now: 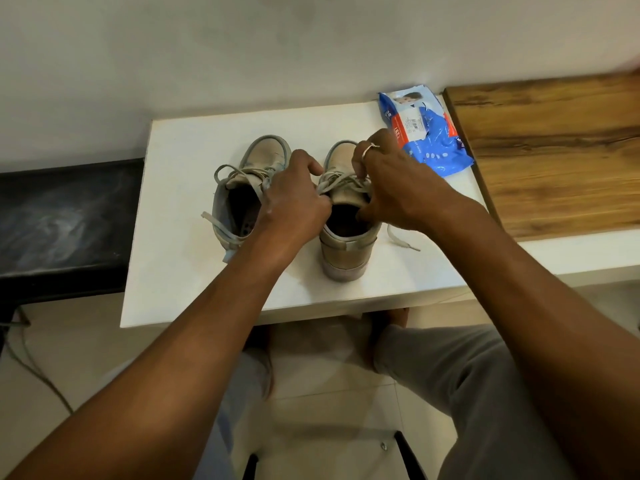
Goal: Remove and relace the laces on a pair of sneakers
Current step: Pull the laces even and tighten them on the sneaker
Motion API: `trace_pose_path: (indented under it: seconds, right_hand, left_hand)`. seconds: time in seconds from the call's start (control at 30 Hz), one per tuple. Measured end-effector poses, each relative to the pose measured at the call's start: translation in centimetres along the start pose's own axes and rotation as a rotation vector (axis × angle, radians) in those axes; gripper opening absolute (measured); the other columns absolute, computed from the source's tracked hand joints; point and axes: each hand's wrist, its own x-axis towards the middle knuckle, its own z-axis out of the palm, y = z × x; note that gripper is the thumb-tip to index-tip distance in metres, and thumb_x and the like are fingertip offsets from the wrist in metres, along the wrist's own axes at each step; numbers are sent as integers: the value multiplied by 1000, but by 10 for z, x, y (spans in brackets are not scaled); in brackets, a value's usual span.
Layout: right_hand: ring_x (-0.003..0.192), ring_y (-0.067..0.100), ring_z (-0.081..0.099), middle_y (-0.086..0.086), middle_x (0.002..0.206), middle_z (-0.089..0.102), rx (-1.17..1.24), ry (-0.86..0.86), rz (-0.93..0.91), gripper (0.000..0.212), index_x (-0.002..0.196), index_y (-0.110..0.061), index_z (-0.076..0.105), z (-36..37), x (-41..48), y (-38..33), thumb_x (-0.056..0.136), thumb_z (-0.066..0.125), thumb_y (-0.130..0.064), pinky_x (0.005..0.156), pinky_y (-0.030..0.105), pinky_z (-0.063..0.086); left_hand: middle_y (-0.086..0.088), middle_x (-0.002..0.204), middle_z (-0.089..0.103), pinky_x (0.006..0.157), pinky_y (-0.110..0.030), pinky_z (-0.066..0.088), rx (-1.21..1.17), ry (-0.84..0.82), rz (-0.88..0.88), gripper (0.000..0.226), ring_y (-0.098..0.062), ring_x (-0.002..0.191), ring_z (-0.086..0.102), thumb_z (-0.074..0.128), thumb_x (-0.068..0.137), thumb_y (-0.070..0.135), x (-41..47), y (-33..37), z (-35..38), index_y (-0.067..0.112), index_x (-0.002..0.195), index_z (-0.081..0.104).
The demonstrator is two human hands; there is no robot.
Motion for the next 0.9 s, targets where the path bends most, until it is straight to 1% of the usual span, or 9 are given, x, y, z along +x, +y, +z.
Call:
trace_pose_path:
  seconds: [0.1, 0.2, 0.33, 0.47, 0.57, 0.63, 0.73, 0.8, 0.9]
  right_hand:
    - [93, 22, 58, -1, 122, 49, 105, 101, -13, 28, 100, -21, 62, -5, 1, 0, 78, 80, -25, 77, 44, 58]
    - [95, 18, 60, -3, 111, 60, 134, 147, -17, 25, 106, -25, 69, -7, 4, -2, 82, 76, -27, 79, 41, 58]
    - [104, 20, 58, 1, 115, 63, 121, 227, -101, 19, 108, -23, 72, -6, 7, -6, 90, 67, -24, 83, 39, 55]
    - [92, 23, 61, 5, 104, 66, 117, 195, -92, 21, 114, -24, 67, -3, 9, -9, 99, 52, -24, 82, 40, 55]
    - [85, 20, 57, -1, 91, 59, 120, 255, -79, 19, 113, -19, 65, 0, 10, -9, 100, 52, -20, 80, 40, 54]
    - [82, 20, 55, -4, 87, 52, 90, 308, -82, 20, 116, -20, 64, 3, 10, -8, 100, 52, -20, 75, 38, 52]
    - [83, 17, 57, -1, 95, 64, 85, 320, -86, 24, 120, -25, 63, 8, 12, -10, 100, 51, -22, 71, 30, 48]
    - [90, 18, 62, 0, 103, 69, 133, 318, -90, 22, 118, -27, 65, 10, 13, -12, 100, 52, -24, 75, 28, 50]
    - [88, 12, 63, -6, 96, 69, 290, 297, -83, 16, 108, -28, 67, 5, 10, -10, 93, 65, -31, 78, 28, 53]
  left_hand:
    - [3, 90, 63, 68, -39, 58, 30, -2, 44, 44, -18, 79, 63, 65, 78, 14, 1, -3, -1, 31, 115, 47]
    - [0, 94, 65, 72, -40, 57, 92, -3, 110, 50, -20, 82, 63, 64, 81, 11, -1, -2, -1, 31, 123, 45]
    - [-4, 89, 63, 66, -39, 56, 156, 20, 193, 59, -23, 75, 61, 64, 82, 8, -3, 0, 0, 33, 129, 38]
    - [-5, 88, 62, 62, -39, 47, 228, 1, 217, 47, -28, 77, 59, 56, 84, 9, -3, 1, 3, 29, 123, 41]
    - [-3, 88, 61, 62, -38, 46, 246, -4, 219, 41, -29, 80, 60, 57, 85, 14, -1, 2, 4, 27, 122, 45]
    - [-2, 94, 64, 69, -40, 52, 235, 5, 216, 40, -28, 86, 62, 59, 87, 25, -2, 3, 4, 28, 125, 49]
    - [-4, 101, 67, 73, -36, 49, 227, 57, 212, 36, -27, 92, 62, 55, 91, 39, -2, 5, 7, 27, 125, 54]
    - [-4, 97, 67, 67, -33, 42, 250, 103, 179, 27, -26, 86, 60, 47, 96, 35, -2, 6, 7, 26, 120, 58]
    - [-4, 85, 62, 64, -34, 38, 277, 148, 130, 23, -27, 78, 56, 40, 97, 26, -1, 7, 6, 24, 107, 60]
